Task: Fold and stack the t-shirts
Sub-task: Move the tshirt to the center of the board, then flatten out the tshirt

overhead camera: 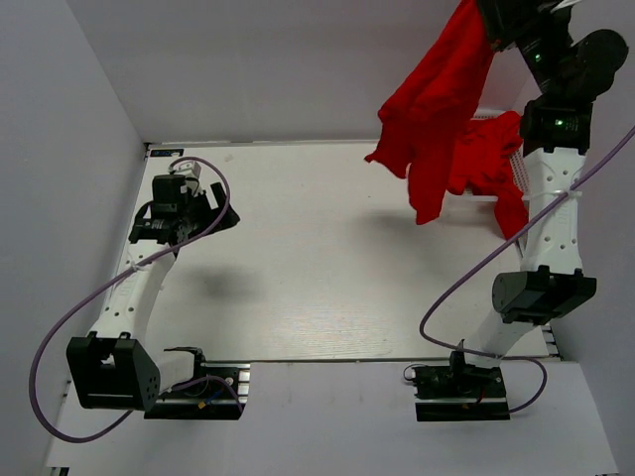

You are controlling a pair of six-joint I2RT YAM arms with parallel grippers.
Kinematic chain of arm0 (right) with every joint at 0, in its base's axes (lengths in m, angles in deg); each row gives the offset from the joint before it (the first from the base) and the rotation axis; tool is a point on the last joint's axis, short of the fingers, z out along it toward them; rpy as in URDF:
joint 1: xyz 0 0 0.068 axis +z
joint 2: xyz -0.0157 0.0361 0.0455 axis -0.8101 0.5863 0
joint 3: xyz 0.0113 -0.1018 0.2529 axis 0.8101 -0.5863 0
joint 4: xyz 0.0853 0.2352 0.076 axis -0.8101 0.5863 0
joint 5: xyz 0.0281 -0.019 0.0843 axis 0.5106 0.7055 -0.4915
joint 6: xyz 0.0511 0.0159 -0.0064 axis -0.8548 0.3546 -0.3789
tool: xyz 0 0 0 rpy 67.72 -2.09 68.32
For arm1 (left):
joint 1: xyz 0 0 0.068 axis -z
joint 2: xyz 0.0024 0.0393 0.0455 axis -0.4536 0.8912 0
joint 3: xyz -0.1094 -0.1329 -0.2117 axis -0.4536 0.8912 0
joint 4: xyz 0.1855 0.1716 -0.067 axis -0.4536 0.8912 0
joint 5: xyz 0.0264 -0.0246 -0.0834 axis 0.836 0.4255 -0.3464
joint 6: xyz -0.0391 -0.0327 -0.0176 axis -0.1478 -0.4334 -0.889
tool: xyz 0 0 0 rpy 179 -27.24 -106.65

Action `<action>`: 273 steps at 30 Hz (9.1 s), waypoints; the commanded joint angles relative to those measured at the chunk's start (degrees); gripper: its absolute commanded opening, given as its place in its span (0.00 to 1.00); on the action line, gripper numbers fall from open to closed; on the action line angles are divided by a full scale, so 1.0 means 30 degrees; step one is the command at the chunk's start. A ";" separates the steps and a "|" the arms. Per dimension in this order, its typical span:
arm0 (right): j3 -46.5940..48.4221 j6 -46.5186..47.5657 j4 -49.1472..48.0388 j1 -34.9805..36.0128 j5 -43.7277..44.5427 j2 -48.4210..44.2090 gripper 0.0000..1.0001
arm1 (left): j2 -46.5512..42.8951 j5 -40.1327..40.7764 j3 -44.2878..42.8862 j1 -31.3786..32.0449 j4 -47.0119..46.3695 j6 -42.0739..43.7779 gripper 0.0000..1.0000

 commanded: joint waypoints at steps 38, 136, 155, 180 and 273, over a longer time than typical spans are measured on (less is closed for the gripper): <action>-2.4383 0.2705 -0.4575 1.1969 0.0948 -0.5805 0.00 | -0.2241 0.1559 -0.0327 0.0111 0.3928 -0.0051 0.99; -2.9195 -0.0519 1.0108 1.2410 1.3347 -1.1807 0.90 | 1.0008 0.8737 -0.0356 1.0452 -0.1669 -0.4708 0.00; -2.7818 0.0682 0.7849 1.2468 1.1706 -0.6239 0.80 | 1.0005 0.9089 -0.0354 1.0452 -0.0701 -0.4885 0.00; -2.7847 0.0857 0.6793 1.2410 1.1579 -0.4763 0.00 | 0.8397 1.0109 -0.0557 1.0452 0.0176 -0.4709 0.00; -2.6912 0.4784 1.1247 1.0037 0.9710 -1.3882 0.90 | -0.1798 0.7651 0.1728 0.8226 0.8411 -0.9660 1.00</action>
